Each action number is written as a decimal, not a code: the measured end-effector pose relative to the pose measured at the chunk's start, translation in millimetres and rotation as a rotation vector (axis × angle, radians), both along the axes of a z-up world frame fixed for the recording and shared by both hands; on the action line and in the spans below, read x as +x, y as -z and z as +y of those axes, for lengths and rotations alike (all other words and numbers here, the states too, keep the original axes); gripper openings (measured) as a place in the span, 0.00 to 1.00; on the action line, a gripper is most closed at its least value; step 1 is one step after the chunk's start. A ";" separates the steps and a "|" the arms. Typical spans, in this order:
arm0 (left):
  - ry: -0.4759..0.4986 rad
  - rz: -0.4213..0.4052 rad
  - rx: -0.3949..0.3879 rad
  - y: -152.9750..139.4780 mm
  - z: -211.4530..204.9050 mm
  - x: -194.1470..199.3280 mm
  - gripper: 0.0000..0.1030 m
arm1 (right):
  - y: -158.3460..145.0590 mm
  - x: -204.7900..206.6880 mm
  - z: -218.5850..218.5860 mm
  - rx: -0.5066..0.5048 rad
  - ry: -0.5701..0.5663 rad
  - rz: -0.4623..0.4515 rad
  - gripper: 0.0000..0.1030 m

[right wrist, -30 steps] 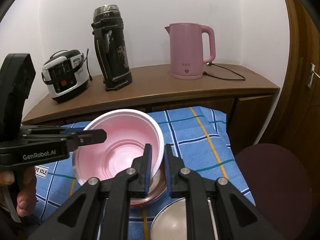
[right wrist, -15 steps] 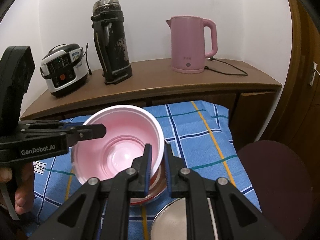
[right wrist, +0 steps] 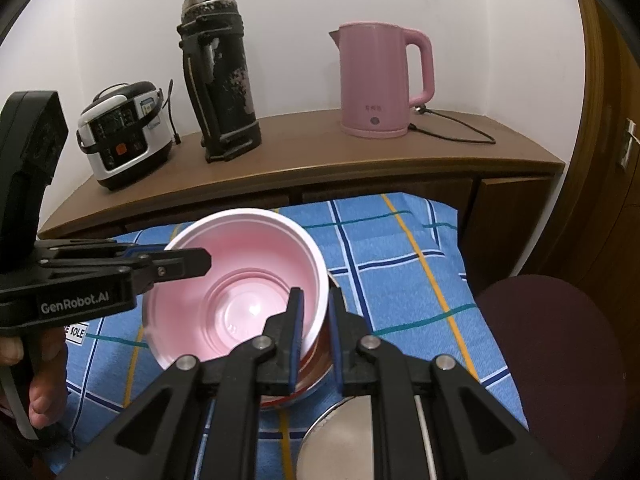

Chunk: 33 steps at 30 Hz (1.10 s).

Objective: Organize plates and bowls
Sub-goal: 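Lower the pink bowl into the steel bowl with both grippers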

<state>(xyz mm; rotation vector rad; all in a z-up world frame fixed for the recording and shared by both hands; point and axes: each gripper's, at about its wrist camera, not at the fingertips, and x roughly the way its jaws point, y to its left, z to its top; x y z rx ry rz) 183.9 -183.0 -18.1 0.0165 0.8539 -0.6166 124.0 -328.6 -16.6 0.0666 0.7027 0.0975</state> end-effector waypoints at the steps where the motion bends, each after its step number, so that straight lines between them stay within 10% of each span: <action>1: 0.000 0.001 0.001 1.0 0.1 0.3 0.18 | 1.0 0.5 -0.3 0.001 0.000 0.003 0.12; 33: -0.028 0.007 0.026 12.1 14.7 6.7 0.18 | 5.7 13.5 17.6 -0.026 -0.036 0.032 0.13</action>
